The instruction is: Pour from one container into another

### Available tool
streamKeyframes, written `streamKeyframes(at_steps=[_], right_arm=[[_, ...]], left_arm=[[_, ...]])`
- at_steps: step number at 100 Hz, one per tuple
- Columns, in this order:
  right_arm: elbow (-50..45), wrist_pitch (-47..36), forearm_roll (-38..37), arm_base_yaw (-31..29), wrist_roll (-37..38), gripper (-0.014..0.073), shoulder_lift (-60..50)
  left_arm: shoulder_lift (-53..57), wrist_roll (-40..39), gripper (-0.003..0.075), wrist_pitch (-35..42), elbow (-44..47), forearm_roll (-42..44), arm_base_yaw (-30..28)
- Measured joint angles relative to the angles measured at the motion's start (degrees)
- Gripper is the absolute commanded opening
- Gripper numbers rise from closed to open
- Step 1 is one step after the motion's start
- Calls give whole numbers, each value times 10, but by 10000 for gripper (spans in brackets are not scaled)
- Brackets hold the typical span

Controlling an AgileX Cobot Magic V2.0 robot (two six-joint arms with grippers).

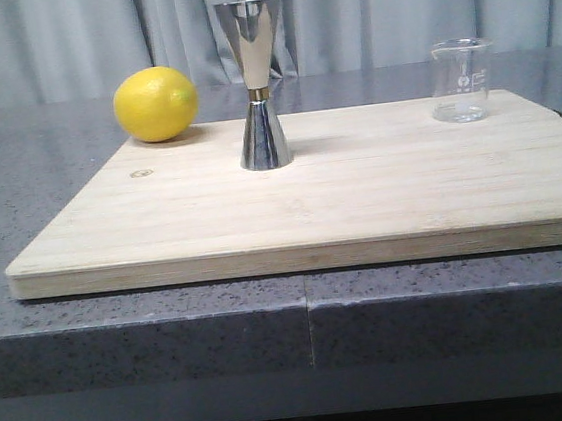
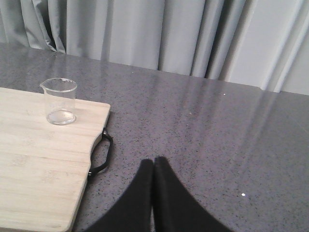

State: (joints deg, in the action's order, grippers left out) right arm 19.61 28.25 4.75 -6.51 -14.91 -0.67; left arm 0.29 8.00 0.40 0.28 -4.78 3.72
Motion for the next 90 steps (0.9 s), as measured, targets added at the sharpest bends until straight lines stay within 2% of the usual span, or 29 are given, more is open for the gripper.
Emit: streamKeyframes(at_steps=[90], right_arm=[[-21,-13,6,0,2,-65,0]], left_arm=[[0,-3,-21,0,0,0,0]])
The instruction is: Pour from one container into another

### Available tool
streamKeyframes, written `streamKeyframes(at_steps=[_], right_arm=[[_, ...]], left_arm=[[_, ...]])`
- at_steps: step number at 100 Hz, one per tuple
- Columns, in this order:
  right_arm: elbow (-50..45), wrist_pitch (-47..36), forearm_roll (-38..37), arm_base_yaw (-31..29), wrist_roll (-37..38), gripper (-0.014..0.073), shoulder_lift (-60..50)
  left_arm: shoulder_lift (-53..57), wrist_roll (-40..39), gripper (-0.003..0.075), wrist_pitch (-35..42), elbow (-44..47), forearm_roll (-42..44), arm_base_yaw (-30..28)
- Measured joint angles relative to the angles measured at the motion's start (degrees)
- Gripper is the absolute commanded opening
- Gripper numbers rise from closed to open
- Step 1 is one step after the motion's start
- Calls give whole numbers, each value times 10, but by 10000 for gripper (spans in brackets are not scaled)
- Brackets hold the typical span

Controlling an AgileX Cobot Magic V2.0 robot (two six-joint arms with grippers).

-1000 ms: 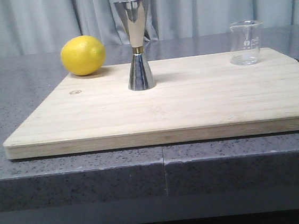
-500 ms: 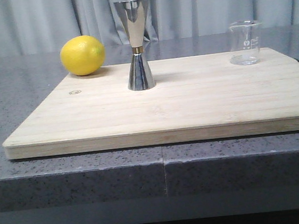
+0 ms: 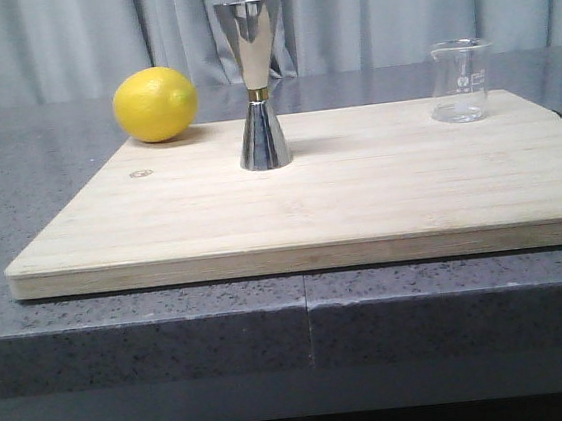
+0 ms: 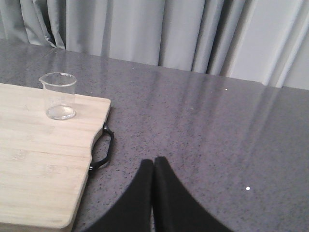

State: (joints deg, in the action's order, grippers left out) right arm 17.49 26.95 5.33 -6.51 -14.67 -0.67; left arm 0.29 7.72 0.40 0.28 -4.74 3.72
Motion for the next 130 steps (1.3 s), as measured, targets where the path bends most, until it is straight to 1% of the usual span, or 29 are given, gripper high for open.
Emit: streamKeyframes(at_steps=[6,16,23,35,43,58,65,93,130], right_arm=[[-22,-14,8,0,21,-65,0],[-65,-50,8,0,101,-65,0],[-92,-67,-6,0,152,-65,0],[-118,-81,-37,0,192,-65,0],[-129,-104,-53,3,200,-65,0],[-156,-179,-59,23,203,-65,0],[-170,-200,-61,34,205,-65,0],[-180,-228,-61,73,206,-65,0],[-180,-229,-62,77,206,-65,0]], left_arm=[[0,0,-21,0,0,0,0],[0,0,-21,0,0,0,0],[0,0,-21,0,0,0,0],[0,0,-21,0,0,0,0],[0,0,-21,0,0,0,0],[0,0,-21,0,0,0,0],[0,0,-21,0,0,0,0],[0,-1,-21,0,0,0,0],[0,-1,-21,0,0,0,0]])
